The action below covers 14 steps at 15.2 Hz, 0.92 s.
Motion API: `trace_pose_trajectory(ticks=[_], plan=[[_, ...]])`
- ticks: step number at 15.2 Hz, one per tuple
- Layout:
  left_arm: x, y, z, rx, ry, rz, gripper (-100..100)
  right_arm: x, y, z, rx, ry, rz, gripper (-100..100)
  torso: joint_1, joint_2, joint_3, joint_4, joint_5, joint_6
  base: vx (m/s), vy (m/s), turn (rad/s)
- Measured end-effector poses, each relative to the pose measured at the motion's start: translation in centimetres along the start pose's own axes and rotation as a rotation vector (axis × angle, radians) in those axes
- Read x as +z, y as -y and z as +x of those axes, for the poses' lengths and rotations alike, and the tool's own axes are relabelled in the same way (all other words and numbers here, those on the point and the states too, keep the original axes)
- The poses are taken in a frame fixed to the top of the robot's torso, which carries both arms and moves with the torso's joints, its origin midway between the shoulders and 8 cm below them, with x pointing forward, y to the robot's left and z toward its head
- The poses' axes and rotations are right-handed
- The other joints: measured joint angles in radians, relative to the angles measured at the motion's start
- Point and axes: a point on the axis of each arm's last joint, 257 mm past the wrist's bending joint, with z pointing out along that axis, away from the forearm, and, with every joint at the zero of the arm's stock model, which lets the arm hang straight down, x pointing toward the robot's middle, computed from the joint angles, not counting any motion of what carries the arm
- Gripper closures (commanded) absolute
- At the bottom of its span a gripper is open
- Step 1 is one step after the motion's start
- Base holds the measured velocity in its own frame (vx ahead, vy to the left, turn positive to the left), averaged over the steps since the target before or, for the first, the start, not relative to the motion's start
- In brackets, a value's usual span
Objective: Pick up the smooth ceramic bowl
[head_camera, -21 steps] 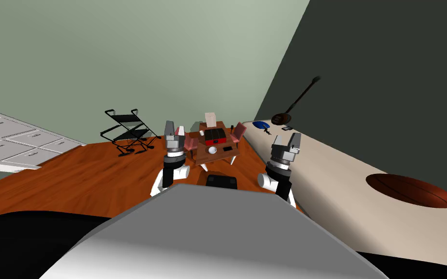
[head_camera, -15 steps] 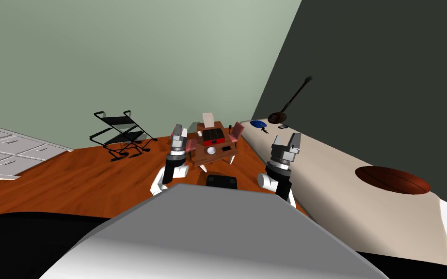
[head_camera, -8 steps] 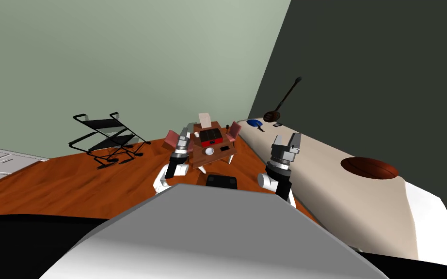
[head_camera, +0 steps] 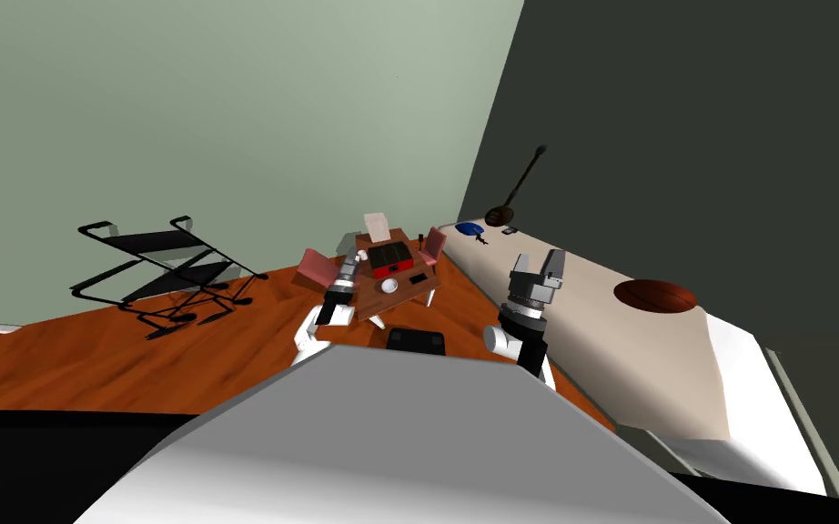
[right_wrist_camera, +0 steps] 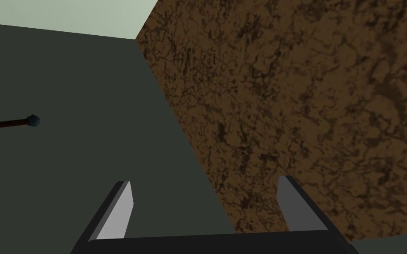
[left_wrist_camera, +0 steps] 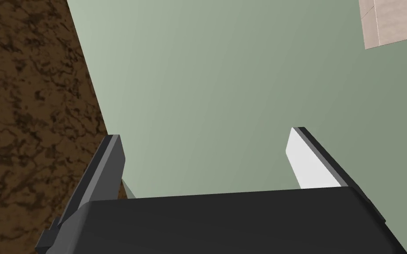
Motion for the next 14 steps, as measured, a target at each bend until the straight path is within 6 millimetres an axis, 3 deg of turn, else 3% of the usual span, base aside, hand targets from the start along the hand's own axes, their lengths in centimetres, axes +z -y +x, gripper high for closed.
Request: trace_pose_trajectory(ticks=[14], plan=[[-1.7, -15.7, -0.4, -0.007, -0.022, -0.396, -100, 0.0, 0.0, 0.0, 0.000, 0.000, 0.000, 0, 0.000, 0.000, 0.000, 0.000, 0.000, 0.000, -0.002, 0.029, -0.158]])
